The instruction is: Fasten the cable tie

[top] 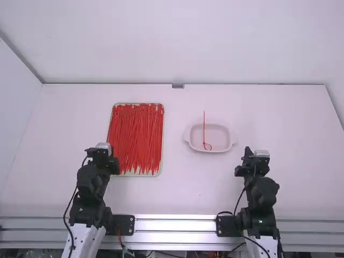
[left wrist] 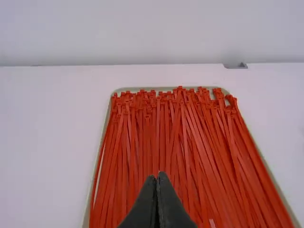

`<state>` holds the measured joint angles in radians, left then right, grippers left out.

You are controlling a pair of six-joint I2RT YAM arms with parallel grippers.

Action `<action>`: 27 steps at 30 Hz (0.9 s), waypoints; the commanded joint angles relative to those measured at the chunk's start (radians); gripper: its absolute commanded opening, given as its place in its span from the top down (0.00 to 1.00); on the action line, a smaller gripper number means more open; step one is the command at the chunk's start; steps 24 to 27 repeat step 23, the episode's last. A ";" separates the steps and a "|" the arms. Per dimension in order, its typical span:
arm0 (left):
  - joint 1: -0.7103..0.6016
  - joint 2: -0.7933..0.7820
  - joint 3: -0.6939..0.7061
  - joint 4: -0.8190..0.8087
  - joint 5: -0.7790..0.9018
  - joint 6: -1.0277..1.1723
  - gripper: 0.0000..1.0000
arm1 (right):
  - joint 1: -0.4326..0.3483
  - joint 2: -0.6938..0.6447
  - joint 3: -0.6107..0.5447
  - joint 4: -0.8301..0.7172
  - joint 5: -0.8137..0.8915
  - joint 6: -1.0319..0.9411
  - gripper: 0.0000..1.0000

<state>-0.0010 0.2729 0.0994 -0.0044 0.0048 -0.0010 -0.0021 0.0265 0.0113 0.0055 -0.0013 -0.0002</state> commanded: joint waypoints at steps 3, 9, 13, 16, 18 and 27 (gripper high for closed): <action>0.001 -0.064 -0.060 0.004 -0.005 0.001 1.00 | 0.002 -0.027 -0.011 -0.006 0.001 0.000 1.00; 0.001 -0.143 -0.099 0.004 -0.005 0.001 1.00 | 0.002 -0.027 -0.011 -0.006 0.001 0.000 1.00; 0.001 -0.186 -0.099 0.004 -0.005 0.001 1.00 | 0.002 -0.027 -0.011 -0.006 0.001 0.000 1.00; 0.001 -0.218 -0.099 0.004 -0.005 0.001 1.00 | 0.002 -0.027 -0.011 -0.006 0.001 0.000 1.00; 0.001 -0.232 -0.099 0.004 -0.005 0.001 1.00 | 0.002 -0.027 -0.011 -0.006 0.001 0.000 1.00; 0.001 -0.273 -0.099 0.004 -0.005 0.001 1.00 | 0.002 -0.027 -0.011 -0.006 0.001 0.000 1.00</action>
